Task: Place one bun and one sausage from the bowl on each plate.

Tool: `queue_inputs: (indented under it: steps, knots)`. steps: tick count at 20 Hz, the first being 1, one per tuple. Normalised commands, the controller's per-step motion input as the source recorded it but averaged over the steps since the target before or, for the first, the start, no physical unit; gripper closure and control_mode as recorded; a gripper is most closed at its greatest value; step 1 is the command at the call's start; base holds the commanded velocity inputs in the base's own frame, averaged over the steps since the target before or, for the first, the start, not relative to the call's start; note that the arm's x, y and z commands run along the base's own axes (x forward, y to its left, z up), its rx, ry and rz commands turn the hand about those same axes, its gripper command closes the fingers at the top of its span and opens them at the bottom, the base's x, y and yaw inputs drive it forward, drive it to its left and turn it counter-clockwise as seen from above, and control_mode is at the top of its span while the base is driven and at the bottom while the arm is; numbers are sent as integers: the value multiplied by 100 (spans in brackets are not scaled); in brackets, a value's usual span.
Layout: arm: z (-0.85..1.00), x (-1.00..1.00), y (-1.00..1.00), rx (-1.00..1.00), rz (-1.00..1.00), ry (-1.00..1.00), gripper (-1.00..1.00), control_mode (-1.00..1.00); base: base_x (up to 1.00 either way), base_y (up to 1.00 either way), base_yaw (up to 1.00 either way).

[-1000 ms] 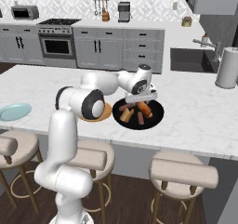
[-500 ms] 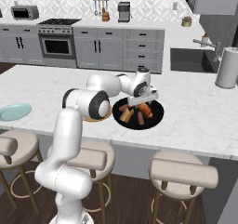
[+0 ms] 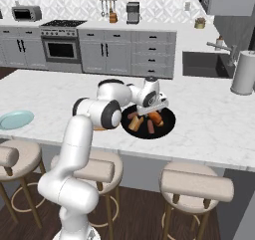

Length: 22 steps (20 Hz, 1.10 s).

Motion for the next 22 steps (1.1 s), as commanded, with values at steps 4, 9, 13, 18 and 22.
queue_inputs:
  steps: [4,9,13,18,22]
  knots:
    - [-9,17,-6,0,3,-1,-100,-100,0,0,0]
    - [-21,3,-6,0,3,-3,-100,-100,0,0,0]
    - [-10,0,0,-1,0,-4,-100,-100,0,0,0]
    - [0,0,0,0,0,0,100,-100,0,0,0]
    - [0,0,0,0,0,0,100,-100,0,0,0]
